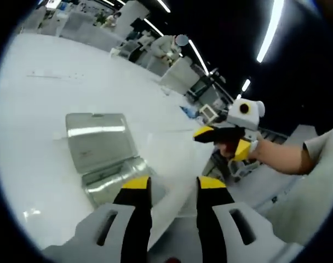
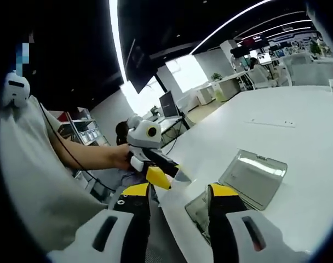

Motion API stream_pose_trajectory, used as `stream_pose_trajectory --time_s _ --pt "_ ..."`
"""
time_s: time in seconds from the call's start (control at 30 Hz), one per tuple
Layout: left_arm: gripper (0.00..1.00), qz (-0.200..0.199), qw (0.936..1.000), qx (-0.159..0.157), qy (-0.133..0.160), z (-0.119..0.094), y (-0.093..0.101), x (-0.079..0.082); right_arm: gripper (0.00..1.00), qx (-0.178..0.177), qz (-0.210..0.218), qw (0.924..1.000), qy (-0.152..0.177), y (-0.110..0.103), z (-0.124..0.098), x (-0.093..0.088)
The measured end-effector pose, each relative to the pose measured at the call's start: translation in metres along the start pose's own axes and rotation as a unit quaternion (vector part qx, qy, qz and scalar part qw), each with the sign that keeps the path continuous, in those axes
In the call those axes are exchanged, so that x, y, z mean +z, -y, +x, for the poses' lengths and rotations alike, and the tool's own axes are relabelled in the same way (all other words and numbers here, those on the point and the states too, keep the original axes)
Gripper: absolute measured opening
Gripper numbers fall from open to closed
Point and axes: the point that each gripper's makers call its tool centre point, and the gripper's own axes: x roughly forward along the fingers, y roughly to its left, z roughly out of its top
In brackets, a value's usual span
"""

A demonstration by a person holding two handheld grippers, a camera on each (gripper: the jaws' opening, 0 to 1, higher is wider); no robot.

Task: Insert the divider into the dual guide fixture by aligning both edges with the guide slots and pushing it downward to the bottom, including one-sided entry, uneven engagement, binding, and posture correction.

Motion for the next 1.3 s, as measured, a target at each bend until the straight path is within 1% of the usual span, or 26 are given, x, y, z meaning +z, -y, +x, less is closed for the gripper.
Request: stream_pose_trajectory --time_s 0.2,0.23,0.37,0.57,0.83,0.9,1.07,1.2,1.3 --pt "0.28 0.008 0.9993 -0.035 0.003 0.005 0.017 -0.001 0.41 0.024 0.008 0.9997 0.004 -0.008 0.005 0.006" --pt "0.28 0.009 0.9993 -0.037 0.003 0.005 0.018 -0.001 0.41 0.026 0.008 0.9996 0.004 -0.008 0.005 0.006" --pt "0.28 0.012 0.9980 -0.061 0.009 0.007 0.029 0.001 0.42 0.037 0.013 0.9992 0.007 -0.012 0.007 0.010" --pt "0.28 0.016 0.9956 -0.089 0.024 0.006 0.041 0.009 0.47 0.048 0.019 0.9986 0.008 -0.015 0.011 0.013" --pt "0.28 0.024 0.9929 -0.113 0.031 0.006 0.052 0.014 0.49 0.064 0.041 0.9969 0.021 -0.017 0.012 0.019" --pt "0.28 0.027 0.9918 -0.121 0.034 0.006 0.056 0.016 0.49 0.074 0.048 0.9958 0.025 -0.019 0.012 0.020" --pt "0.28 0.030 0.9896 -0.136 0.035 0.007 0.064 0.018 0.49 0.087 0.061 0.9937 0.037 -0.021 0.011 0.025" --pt "0.28 0.031 0.9879 -0.148 0.035 0.008 0.071 0.019 0.48 0.097 0.070 0.9920 0.040 -0.023 0.011 0.025" --pt "0.28 0.032 0.9873 -0.152 0.034 0.009 0.073 0.019 0.46 0.105 0.076 0.9906 0.044 -0.025 0.011 0.027"
